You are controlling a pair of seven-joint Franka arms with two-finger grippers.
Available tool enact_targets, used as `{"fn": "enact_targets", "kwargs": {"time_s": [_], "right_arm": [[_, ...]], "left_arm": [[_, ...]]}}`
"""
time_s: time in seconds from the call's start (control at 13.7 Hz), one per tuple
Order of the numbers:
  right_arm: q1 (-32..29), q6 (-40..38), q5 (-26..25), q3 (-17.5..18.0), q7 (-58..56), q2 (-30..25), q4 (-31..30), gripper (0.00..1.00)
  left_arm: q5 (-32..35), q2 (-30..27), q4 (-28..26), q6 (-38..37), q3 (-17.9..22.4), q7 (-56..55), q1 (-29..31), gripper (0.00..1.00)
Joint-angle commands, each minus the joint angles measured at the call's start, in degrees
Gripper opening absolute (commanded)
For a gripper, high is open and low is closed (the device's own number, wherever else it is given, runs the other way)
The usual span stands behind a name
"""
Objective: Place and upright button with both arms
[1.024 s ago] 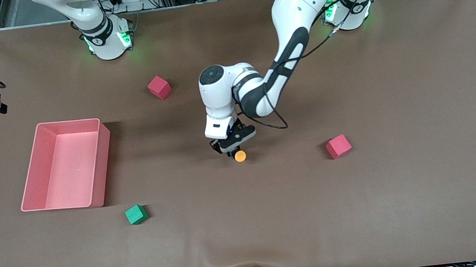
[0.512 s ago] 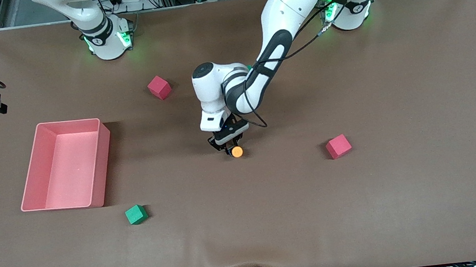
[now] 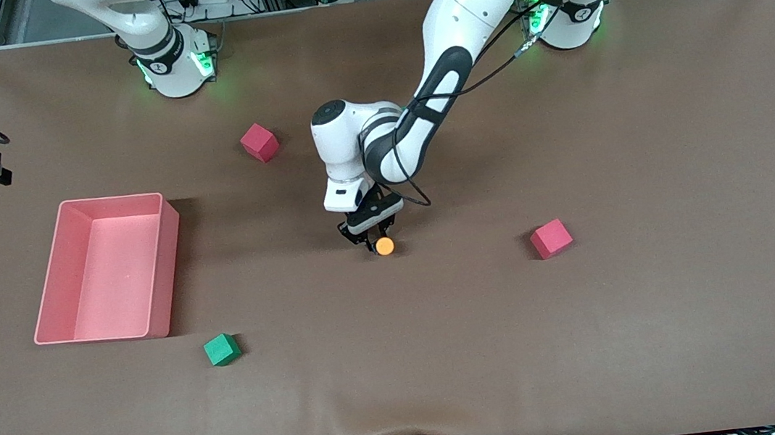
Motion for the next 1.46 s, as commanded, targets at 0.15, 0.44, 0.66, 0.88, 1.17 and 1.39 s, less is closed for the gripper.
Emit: {"fn": "enact_targets", "kwargs": {"time_s": [0.15,0.44,0.66,0.88,1.17,1.39], "right_arm": [[0.1,-0.5,-0.8,0.2,0.9,-0.1,0.5,1.0],[0.1,-0.5,-0.8,0.2,0.9,-0.1,0.5,1.0],[0.1,-0.5,-0.8,0.2,0.9,-0.1,0.4,1.0],[0.1,-0.5,-0.8,0.2,0.9,-0.1,0.4,1.0],[0.1,-0.5,-0.8,0.2,0.9,-0.1,0.4,1.0],[0.2,-0.5,-0.8,0.2,0.9,-0.1,0.4,1.0]], "left_arm": [[-1.5,0.1,0.0,-0.4,-0.4,-1.8,-0.7,1.0],[-6.9,-4.8,0.1,-8.2,-1.6,-0.7,-0.7,1.0],[-10.8,-10.3,0.4,-16.9,-4.3,5.2,0.0,1.0],[-22.8,-18.5,0.3,-20.4,-3.7,13.7,2.9,1.0],[-35.2,-29.0,0.4,-25.8,-3.9,26.7,13.4,1.0],[-37.5,-33.6,0.5,-31.7,-3.8,41.0,21.1,1.0]]}}
